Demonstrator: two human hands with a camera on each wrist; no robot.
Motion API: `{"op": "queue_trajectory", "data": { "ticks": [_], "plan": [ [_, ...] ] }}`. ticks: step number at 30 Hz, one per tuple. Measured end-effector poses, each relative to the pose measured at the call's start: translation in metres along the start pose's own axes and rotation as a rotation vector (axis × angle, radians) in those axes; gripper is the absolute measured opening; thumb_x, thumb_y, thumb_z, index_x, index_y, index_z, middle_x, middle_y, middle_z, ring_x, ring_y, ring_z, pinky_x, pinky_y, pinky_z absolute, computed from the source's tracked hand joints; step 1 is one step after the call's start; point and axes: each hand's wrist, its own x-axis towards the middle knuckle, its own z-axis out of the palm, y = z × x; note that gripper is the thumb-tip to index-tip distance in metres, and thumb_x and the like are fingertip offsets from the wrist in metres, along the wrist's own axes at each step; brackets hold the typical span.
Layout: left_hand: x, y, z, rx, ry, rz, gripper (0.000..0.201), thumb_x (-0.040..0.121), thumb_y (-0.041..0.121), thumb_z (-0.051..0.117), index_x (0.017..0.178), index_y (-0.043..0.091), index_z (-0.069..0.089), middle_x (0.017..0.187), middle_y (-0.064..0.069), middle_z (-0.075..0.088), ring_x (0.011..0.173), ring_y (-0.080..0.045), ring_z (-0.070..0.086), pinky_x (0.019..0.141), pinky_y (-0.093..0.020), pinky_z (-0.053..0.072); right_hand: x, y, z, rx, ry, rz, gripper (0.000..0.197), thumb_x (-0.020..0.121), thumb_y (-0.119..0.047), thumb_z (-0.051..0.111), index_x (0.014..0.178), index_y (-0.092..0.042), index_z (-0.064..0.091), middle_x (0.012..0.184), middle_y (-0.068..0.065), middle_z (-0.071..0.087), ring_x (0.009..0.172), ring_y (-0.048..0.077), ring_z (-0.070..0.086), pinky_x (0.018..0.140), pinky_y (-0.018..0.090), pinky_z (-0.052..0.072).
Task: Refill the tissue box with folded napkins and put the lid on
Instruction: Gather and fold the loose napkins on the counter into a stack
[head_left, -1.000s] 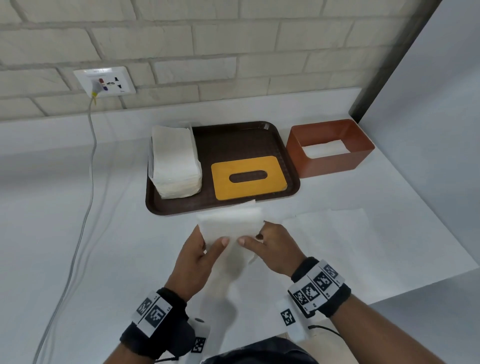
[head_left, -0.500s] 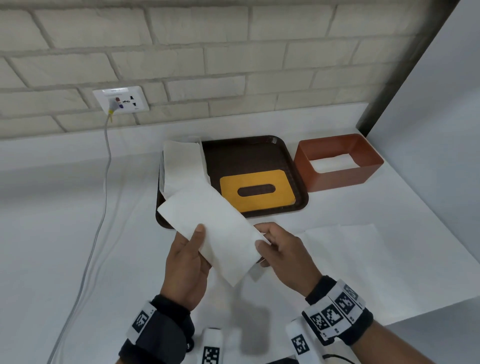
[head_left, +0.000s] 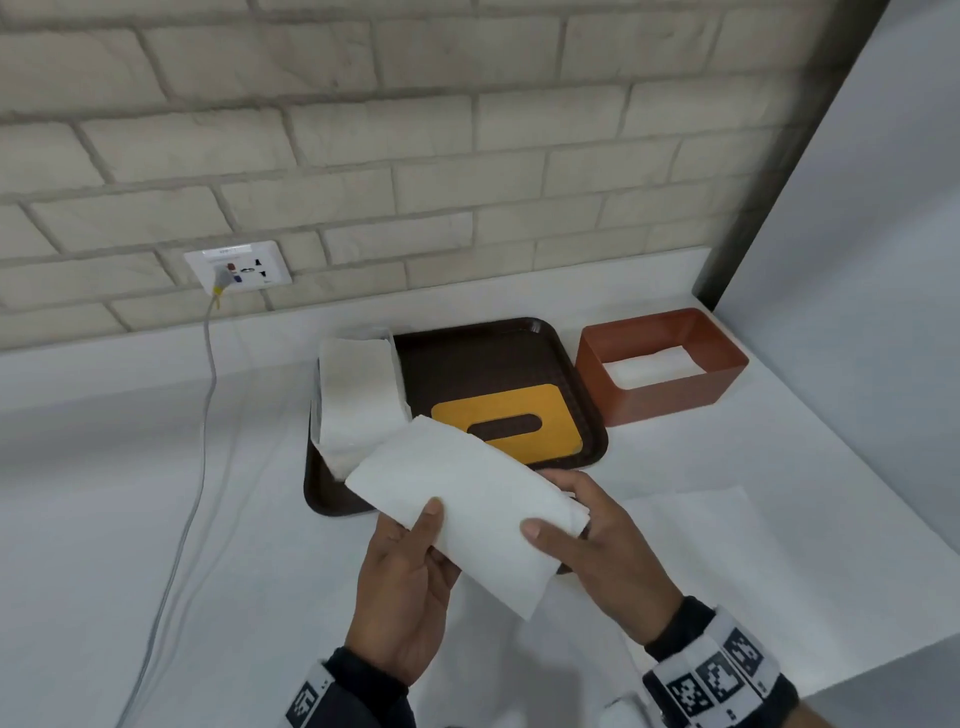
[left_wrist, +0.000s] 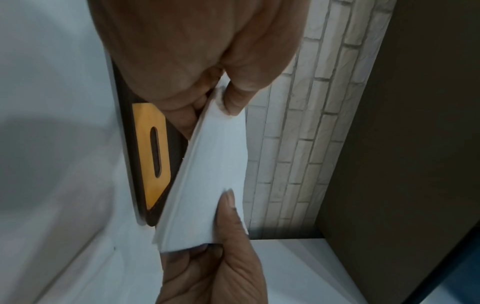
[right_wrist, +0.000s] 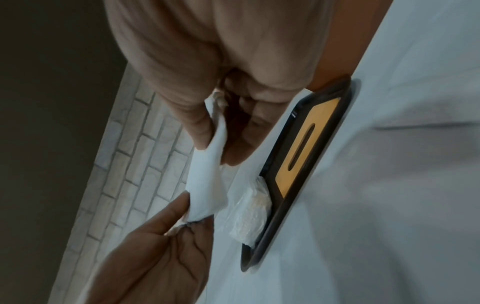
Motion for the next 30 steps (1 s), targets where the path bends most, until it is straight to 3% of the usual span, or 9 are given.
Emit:
{"op": "queue_trajectory", "data": {
  "ticks": [4,8,14,17,19,21,24,27,30],
  "plan": [
    [0.008,0.010,0.007,0.074,-0.023,0.005,0.032,0.097,0.010,0.055,0.124,0.025,0.064,0.118,0.000,0.075,0.106,-0.022,0.072,0.085,-0.043,0.056,0.006,-0.006,-0.028,-0.018,0.055,0.037,0.038,0.073,-0.036,0.076,0.106,-0.023,0.065,0.099,-0.001,0.073,0.093,0.021,0.071,0.077,0.047,0.062],
    [0.022,0.028,0.009,0.284,-0.085,-0.003,0.027,0.094,0.021,0.061,0.120,0.019,0.066,0.113,-0.003,0.076,0.093,-0.019,0.073,0.076,-0.039,0.059,0.005,-0.018,-0.066,0.044,0.062,0.048,0.030,0.073,-0.028,0.078,0.098,-0.017,0.065,0.099,0.011,0.071,0.086,0.021,0.070,0.068,0.037,0.058],
    [0.037,0.026,0.040,0.535,-0.155,-0.025,0.020,0.095,0.019,0.063,0.115,0.018,0.065,0.097,-0.001,0.078,0.076,-0.015,0.071,0.060,-0.028,0.057,0.012,-0.033,-0.108,0.205,0.188,0.124,0.025,0.090,-0.017,0.069,0.114,-0.014,0.062,0.106,0.009,0.076,0.087,0.021,0.071,0.074,0.039,0.055],
    [0.044,0.014,0.058,0.515,-0.124,-0.032,0.016,0.097,0.019,0.061,0.113,0.018,0.063,0.098,-0.001,0.077,0.079,-0.018,0.072,0.059,-0.027,0.057,0.010,-0.030,-0.118,0.323,0.148,0.243,0.044,0.080,-0.026,0.077,0.120,-0.022,0.060,0.112,0.006,0.075,0.096,0.024,0.073,0.079,0.041,0.060],
    [0.050,0.006,0.073,0.523,-0.128,-0.026,0.017,0.099,0.020,0.060,0.115,0.020,0.061,0.104,-0.004,0.076,0.088,-0.027,0.072,0.062,-0.030,0.057,0.007,-0.025,-0.123,0.327,0.110,0.283,0.049,0.078,-0.018,0.080,0.122,-0.021,0.060,0.113,0.006,0.075,0.097,0.026,0.073,0.076,0.039,0.061],
    [0.054,0.000,0.085,0.572,-0.134,-0.004,0.018,0.099,0.020,0.060,0.116,0.023,0.059,0.107,-0.004,0.076,0.095,-0.032,0.073,0.065,-0.033,0.056,0.007,-0.022,-0.128,0.290,0.141,0.268,0.043,0.084,-0.010,0.076,0.122,-0.019,0.058,0.114,0.007,0.073,0.096,0.025,0.073,0.075,0.037,0.061],
    [0.062,-0.005,0.103,0.653,-0.117,0.035,0.020,0.098,0.016,0.062,0.115,0.024,0.056,0.101,0.000,0.077,0.090,-0.019,0.073,0.063,-0.030,0.057,0.018,-0.022,-0.145,0.232,0.243,0.227,0.033,0.090,-0.007,0.069,0.119,-0.016,0.057,0.116,0.008,0.069,0.094,0.020,0.071,0.071,0.032,0.061],
    [0.073,-0.007,0.126,0.762,-0.124,0.108,0.038,0.094,0.010,0.067,0.122,0.026,0.048,0.097,-0.002,0.075,0.088,-0.014,0.070,0.061,-0.027,0.057,0.037,-0.024,-0.169,0.168,0.319,0.170,0.024,0.092,-0.008,0.068,0.112,-0.015,0.057,0.116,0.012,0.069,0.092,0.019,0.069,0.064,0.027,0.058],
    [0.089,-0.011,0.152,0.953,-0.148,0.246,0.050,0.091,0.010,0.071,0.127,0.032,0.043,0.099,-0.002,0.065,0.083,-0.016,0.068,0.056,-0.027,0.059,0.057,-0.029,-0.194,-0.057,0.412,0.113,0.024,0.091,-0.012,0.069,0.108,-0.022,0.054,0.111,0.005,0.067,0.084,0.020,0.068,0.062,0.029,0.057]
  ]
}}
